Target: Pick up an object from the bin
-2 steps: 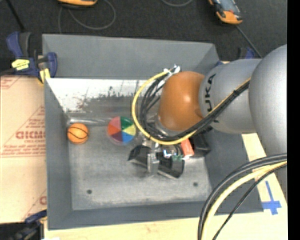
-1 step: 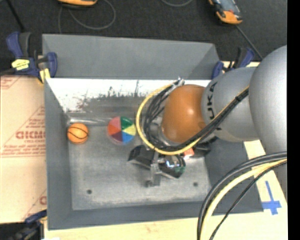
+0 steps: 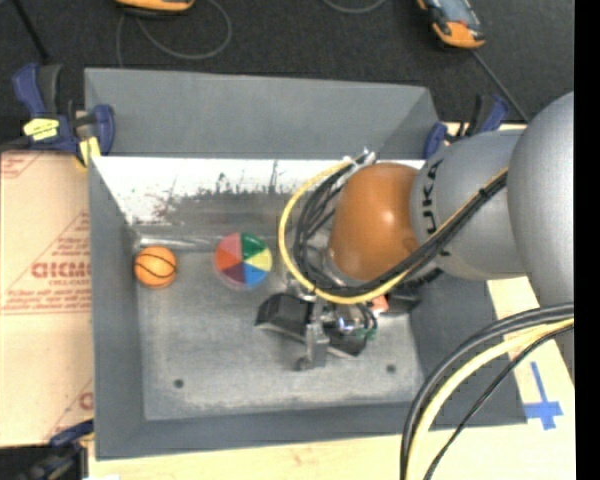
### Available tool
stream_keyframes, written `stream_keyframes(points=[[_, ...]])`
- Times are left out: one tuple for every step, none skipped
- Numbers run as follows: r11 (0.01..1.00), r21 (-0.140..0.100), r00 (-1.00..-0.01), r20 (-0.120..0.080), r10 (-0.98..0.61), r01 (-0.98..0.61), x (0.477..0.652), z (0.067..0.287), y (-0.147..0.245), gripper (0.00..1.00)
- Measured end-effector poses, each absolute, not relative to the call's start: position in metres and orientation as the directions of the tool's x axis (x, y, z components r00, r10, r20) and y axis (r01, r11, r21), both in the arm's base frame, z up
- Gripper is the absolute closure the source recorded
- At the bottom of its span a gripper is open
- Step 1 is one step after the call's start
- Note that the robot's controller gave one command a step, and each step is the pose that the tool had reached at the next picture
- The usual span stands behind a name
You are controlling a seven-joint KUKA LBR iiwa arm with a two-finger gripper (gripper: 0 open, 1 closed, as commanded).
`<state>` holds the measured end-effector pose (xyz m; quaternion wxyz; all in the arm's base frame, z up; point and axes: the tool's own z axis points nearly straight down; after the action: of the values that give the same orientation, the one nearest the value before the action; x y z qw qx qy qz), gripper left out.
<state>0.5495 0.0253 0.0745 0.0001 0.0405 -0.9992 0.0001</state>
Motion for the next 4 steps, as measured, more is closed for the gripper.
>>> stream_keyframes(points=[[0.988, 0.0, -0.988, 0.0, -0.157, -0.157, 0.569, 0.092, 0.013, 0.0], [0.982, 0.002, -0.982, 0.0, -0.187, -0.187, 0.573, 0.095, 0.008, 0.0], [0.796, 0.005, -0.796, 0.031, -0.605, -0.605, 0.597, 0.073, 0.037, 1.0], [0.798, 0.005, -0.797, 0.031, -0.603, -0.603, 0.597, 0.073, 0.037, 1.0]])
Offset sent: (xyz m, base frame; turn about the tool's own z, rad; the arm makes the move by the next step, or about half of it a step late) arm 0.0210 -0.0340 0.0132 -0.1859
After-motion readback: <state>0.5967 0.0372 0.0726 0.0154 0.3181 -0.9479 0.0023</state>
